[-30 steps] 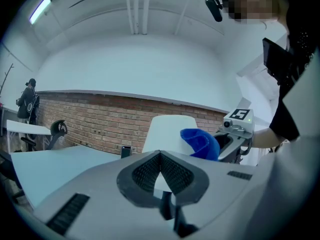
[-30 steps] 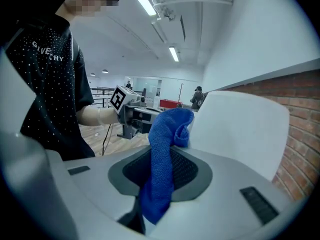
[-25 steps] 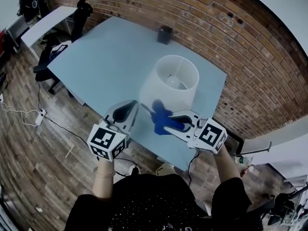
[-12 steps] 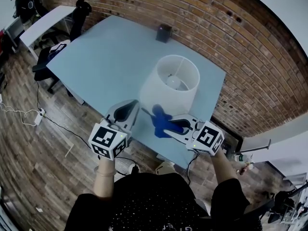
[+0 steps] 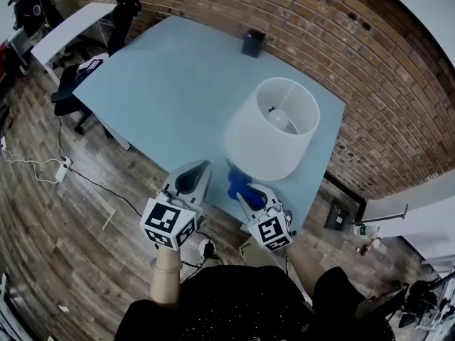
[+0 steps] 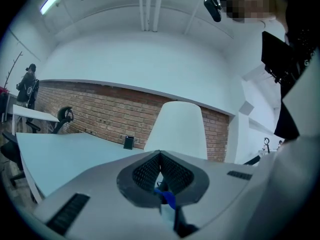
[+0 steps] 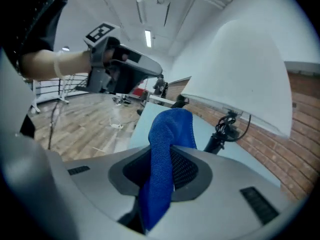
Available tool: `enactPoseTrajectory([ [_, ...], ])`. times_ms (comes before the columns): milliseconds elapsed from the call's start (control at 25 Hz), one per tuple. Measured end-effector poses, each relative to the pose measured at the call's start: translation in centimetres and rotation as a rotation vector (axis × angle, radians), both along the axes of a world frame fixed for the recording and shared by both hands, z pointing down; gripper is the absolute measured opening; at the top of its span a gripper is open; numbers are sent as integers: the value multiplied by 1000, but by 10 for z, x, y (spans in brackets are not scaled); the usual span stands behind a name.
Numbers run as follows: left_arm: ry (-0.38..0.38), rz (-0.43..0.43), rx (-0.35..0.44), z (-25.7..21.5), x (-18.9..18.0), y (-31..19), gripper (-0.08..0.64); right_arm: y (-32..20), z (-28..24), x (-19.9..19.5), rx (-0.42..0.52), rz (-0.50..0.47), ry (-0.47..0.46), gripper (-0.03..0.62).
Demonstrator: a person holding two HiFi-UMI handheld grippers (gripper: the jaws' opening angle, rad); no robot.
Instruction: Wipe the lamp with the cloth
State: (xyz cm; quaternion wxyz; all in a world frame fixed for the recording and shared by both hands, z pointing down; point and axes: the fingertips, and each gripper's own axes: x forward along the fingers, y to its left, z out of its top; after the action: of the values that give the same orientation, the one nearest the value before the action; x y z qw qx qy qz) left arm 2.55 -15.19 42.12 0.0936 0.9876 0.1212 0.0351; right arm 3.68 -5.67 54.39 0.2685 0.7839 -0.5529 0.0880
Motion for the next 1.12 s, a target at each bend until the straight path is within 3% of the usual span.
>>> enactPoseTrajectory([
  [160,-8,-10,13,9,-1,-8,9,-13,-11,37,16,100,117,92],
  [520,-27,-18,27,26,-2,-10,9,-11,-14,76,-23,176,328,92],
  [840,-67,-15,21,38,-4,-7,9,-29,21,92,-70,158,299,92],
  [1120,-78,-18,17,42,1,-7,9,-38,60,94,-131,161,121,92],
])
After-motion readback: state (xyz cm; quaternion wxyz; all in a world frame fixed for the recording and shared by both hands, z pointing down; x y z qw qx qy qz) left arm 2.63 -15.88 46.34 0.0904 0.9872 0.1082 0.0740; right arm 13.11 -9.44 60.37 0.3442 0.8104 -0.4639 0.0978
